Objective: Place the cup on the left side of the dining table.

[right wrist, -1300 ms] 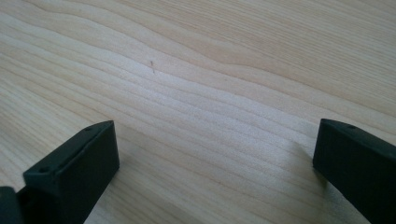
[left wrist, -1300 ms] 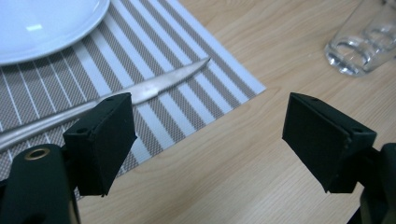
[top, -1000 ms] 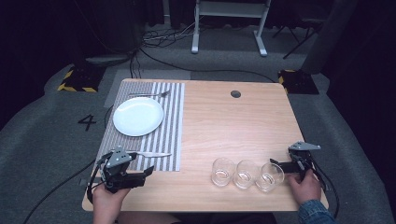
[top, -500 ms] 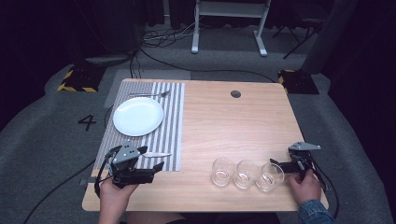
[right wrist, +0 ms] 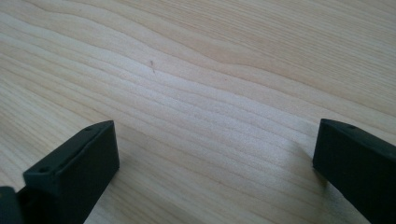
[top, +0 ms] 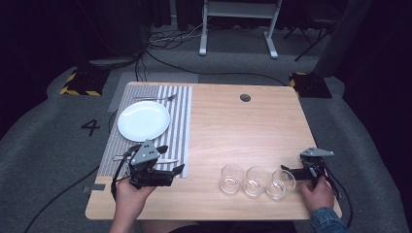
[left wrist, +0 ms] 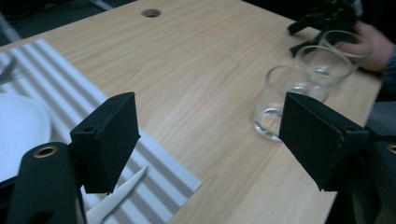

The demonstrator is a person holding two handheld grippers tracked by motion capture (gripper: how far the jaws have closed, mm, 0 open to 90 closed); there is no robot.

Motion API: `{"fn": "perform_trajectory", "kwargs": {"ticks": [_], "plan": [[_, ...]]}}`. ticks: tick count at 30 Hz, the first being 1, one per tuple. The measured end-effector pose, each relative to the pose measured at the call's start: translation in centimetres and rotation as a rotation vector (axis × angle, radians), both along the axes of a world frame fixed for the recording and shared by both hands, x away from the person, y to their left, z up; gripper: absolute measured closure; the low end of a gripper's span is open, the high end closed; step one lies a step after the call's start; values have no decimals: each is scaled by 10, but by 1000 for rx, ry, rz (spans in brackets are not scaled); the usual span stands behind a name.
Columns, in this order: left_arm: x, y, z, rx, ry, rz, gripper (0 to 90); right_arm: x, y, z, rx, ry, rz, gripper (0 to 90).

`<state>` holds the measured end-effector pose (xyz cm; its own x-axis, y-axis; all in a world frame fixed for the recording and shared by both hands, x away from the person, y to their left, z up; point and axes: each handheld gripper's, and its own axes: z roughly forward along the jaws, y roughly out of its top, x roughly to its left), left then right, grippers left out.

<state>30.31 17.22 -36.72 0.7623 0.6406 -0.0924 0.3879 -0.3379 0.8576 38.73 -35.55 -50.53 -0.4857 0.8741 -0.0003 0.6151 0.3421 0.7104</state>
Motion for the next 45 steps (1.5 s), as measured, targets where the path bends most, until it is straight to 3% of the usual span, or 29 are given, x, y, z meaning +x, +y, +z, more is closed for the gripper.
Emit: {"fn": "perform_trajectory", "kwargs": {"ticks": [3,12,23,27,33,37,45], "plan": [[2,-8,4,-22,-10,-40,200,0,0,0,0,0,0,7],[16,-41,7,9,-16,-126,199,0,0,0,-3,-1,-1,6],[36,-80,5,4,-13,-231,197,0,0,0,-3,-1,-2,7],[40,-95,3,-38,-4,-281,185,0,0,0,-3,-1,-2,6],[44,-113,-7,-74,-13,-304,157,0,0,0,-2,-1,-3,6],[46,-122,-18,-46,9,-323,157,0,0,0,-1,0,-3,6],[47,-131,-36,-52,26,-324,155,0,0,0,-1,0,-3,7]]}}
